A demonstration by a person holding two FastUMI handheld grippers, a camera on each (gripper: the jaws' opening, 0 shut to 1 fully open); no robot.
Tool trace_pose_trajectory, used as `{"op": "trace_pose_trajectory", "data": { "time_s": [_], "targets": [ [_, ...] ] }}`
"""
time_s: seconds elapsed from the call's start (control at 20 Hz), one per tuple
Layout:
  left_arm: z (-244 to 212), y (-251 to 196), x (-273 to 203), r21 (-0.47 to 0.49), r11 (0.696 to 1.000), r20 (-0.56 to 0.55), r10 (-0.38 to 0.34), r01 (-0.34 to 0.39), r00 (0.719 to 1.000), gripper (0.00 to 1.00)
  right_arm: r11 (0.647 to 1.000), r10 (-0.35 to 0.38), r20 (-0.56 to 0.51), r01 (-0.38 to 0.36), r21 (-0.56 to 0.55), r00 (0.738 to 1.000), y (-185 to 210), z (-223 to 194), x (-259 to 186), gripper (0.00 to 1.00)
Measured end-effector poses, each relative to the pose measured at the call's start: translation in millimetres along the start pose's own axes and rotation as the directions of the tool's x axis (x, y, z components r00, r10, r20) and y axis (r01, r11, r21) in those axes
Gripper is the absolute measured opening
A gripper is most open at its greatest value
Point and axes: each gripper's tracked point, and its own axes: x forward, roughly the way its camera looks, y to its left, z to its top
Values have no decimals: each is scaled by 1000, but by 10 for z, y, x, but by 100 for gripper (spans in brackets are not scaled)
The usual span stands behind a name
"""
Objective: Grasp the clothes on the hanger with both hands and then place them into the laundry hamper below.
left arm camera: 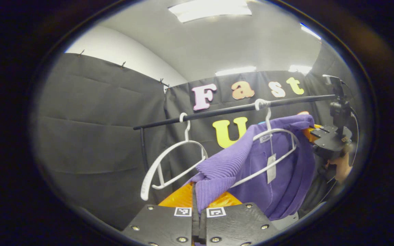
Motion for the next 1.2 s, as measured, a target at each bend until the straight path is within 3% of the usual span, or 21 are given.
{"op": "trace_pose_trajectory", "data": {
  "time_s": [0.4, 0.7, 0.8, 0.85, 0.9, 1.0, 1.2],
  "targets": [
    [231, 462, 273, 1, 998, 41, 55, -55, 998, 0, 1000, -17, -22, 17, 10, 1000, -200, -149, 147, 0],
    [56, 521, 628, 31, 999, 17, 22, -22, 1000, 5, 1000, -15, -51, 15, 0, 999, -202, -316, 179, 0],
    [-50, 506, 747, 23, 1000, -4, 4, -4, 1000, 0, 1000, -17, -76, 18, 11, 997, -193, -413, 221, 0],
    [-88, 494, 780, 26, 1000, -9, -3, 3, 1000, 5, 1000, -21, -88, 22, 11, 996, -191, -464, 241, 0],
    [-127, 487, 797, 27, 1000, -13, -8, 9, 1000, 0, 1000, -22, -97, 23, 11, 995, -185, -507, 244, 0],
    [-203, 483, 827, 14, 1000, -23, -24, 24, 999, 5, 1000, -22, -122, 24, 11, 992, -160, -607, 231, 0],
    [-352, 460, 914, -22, 999, -44, -39, 38, 998, 1, 997, -20, -198, 34, 66, 980, -85, -887, 267, 0]
  ]
}}
